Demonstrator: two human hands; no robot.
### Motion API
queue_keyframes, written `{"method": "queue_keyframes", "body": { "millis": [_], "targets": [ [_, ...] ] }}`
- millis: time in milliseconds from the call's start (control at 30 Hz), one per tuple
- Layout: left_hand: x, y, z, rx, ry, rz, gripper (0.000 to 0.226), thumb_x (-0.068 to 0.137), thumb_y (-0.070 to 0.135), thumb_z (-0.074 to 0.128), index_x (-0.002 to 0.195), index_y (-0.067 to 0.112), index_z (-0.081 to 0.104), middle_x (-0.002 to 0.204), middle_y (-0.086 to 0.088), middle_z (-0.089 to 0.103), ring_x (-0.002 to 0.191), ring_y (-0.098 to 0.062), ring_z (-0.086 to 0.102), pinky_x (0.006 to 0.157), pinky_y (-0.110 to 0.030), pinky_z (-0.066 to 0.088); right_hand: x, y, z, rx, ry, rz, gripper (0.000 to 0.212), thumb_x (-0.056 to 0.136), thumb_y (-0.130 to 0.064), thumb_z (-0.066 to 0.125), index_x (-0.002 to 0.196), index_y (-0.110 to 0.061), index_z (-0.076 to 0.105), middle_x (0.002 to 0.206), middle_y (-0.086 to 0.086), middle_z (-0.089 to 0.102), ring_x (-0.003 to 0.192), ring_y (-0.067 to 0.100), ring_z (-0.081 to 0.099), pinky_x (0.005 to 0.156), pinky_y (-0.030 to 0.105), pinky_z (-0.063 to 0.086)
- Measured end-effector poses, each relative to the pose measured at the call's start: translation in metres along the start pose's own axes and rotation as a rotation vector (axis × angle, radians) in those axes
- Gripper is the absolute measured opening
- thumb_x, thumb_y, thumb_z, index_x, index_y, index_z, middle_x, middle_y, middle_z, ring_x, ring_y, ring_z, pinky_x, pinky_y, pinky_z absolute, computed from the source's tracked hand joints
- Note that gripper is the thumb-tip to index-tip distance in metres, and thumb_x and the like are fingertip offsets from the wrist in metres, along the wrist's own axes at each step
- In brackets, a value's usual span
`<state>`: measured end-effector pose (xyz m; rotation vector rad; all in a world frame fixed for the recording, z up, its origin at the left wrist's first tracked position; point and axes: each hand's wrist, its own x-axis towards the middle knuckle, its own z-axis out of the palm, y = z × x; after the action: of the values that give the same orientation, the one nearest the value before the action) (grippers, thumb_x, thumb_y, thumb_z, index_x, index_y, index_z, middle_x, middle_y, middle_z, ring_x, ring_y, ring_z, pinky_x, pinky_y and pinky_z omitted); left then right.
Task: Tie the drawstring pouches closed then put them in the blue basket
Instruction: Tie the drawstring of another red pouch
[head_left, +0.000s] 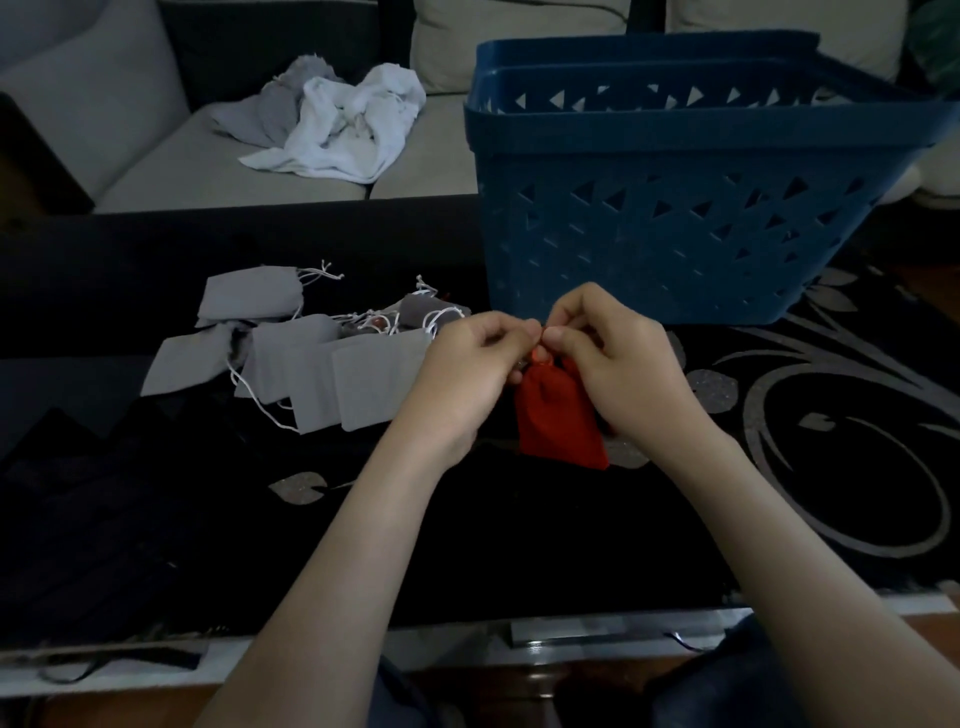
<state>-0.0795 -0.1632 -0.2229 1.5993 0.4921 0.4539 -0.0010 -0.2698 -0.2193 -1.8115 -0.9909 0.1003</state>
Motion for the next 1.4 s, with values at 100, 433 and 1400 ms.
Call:
{"method": "queue_keyframes", "body": {
  "millis": [100, 433, 1400],
  "targets": [
    [0.002, 0.001, -0.004, -0.097, -0.067, -0.083, 0.018, 0.092, 0.005, 0.057, 0.078, 0.009, 0.068, 0.066, 0.002, 0.066, 0.056, -0.001, 0.054, 0.054, -0.012, 0.04, 0.001, 0.001, -0.001, -0.015, 0.023, 0.003, 0.011, 0.09, -0.006, 0.058, 0.082, -0.014, 0.056, 0.059, -0.015, 0.054, 0.06, -0.011, 0.052, 0.06, 0.005, 0.037],
    [-0.001, 0.004, 0.0, -0.095, -0.024, -0.027, 0.018, 0.085, -0.004, 0.059, 0.076, 0.007, 0.069, 0.056, 0.004, 0.062, 0.048, 0.0, 0.05, 0.05, -0.012, 0.039, 0.003, 0.005, -0.003, 0.213, -0.09, 0.148, 0.018, 0.089, -0.013, 0.063, 0.103, -0.019, 0.052, 0.07, -0.004, 0.055, 0.066, 0.01, 0.052, 0.064, 0.019, 0.044],
    [-0.004, 0.011, -0.003, -0.164, -0.185, 0.257, 0.001, 0.079, 0.019, 0.07, 0.079, 0.019, 0.07, 0.073, 0.005, 0.067, 0.073, -0.01, 0.059, 0.073, -0.021, 0.046, 0.001, -0.005, -0.035, 0.768, -0.363, 0.431, 0.021, 0.095, -0.019, 0.047, 0.081, -0.007, 0.057, 0.058, -0.003, 0.059, 0.047, 0.003, 0.052, 0.046, 0.013, 0.044]
  ]
}}
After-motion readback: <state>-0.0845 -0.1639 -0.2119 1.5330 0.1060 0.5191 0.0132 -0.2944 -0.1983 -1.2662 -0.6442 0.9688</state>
